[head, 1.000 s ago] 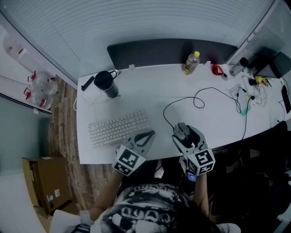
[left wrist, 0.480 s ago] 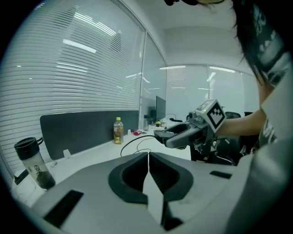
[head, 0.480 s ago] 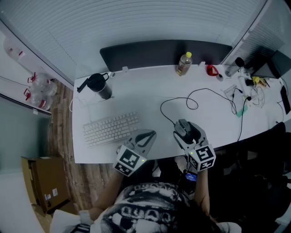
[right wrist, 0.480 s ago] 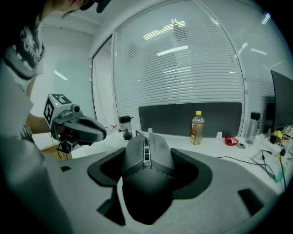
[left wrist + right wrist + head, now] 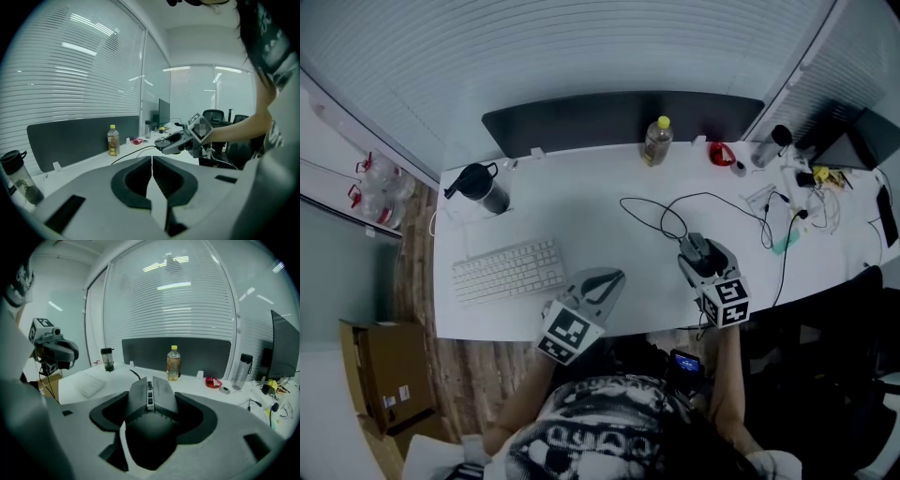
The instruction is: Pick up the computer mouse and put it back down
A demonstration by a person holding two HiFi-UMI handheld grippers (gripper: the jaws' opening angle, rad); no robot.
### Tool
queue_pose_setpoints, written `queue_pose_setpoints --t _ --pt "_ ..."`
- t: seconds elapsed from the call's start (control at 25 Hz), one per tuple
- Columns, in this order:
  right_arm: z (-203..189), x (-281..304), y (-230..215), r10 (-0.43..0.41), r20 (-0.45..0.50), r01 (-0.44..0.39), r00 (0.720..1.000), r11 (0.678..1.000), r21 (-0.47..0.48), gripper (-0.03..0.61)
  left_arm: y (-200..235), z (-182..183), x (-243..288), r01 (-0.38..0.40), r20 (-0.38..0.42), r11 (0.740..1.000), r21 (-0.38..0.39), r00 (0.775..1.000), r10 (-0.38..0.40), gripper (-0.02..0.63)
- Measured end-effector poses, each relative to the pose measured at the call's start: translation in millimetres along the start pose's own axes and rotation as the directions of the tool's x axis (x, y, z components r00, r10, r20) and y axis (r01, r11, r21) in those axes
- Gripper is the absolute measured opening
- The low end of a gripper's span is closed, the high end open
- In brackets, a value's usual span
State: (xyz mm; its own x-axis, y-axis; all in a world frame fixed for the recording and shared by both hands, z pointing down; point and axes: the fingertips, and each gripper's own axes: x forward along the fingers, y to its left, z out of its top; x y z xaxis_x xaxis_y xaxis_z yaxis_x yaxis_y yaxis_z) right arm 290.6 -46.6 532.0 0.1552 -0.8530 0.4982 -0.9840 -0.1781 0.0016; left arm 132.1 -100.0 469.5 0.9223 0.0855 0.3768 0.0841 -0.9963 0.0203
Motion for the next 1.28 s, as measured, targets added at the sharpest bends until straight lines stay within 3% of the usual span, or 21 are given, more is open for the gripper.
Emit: queue_pose_setpoints --t 0.28,0.52,0.96,1.28 --pt "-52.1 23.4 -76.7 -0.003 -0.108 0.003 0.994 1.0 0.0 0.305 -6.5 10.3 38.2 -0.047 -0.022 0.999 -0.013 0.999 0.046 0.005" --pt "-96.9 49.5 -113.5 0.011 -0.199 -0.003 0.98 0.999 0.038 0.305 -11.2 13.2 59.7 -0.086 -0.038 0.996 -0.025 0.996 0.085 0.005" --pt "-141.5 68.8 -120.1 0.04 -0.285 -0.03 0.958 0.999 0.039 0.307 -16.5 4.6 65.0 -0.158 -0.071 0.986 -0.052 0.985 0.154 0.005" --pt "-144.5 71.9 -118.6 0.034 -0.267 -0.033 0.963 0.999 0.009 0.316 -20.3 0.0 66.5 -0.174 -0.084 0.983 -0.052 0.982 0.169 0.006"
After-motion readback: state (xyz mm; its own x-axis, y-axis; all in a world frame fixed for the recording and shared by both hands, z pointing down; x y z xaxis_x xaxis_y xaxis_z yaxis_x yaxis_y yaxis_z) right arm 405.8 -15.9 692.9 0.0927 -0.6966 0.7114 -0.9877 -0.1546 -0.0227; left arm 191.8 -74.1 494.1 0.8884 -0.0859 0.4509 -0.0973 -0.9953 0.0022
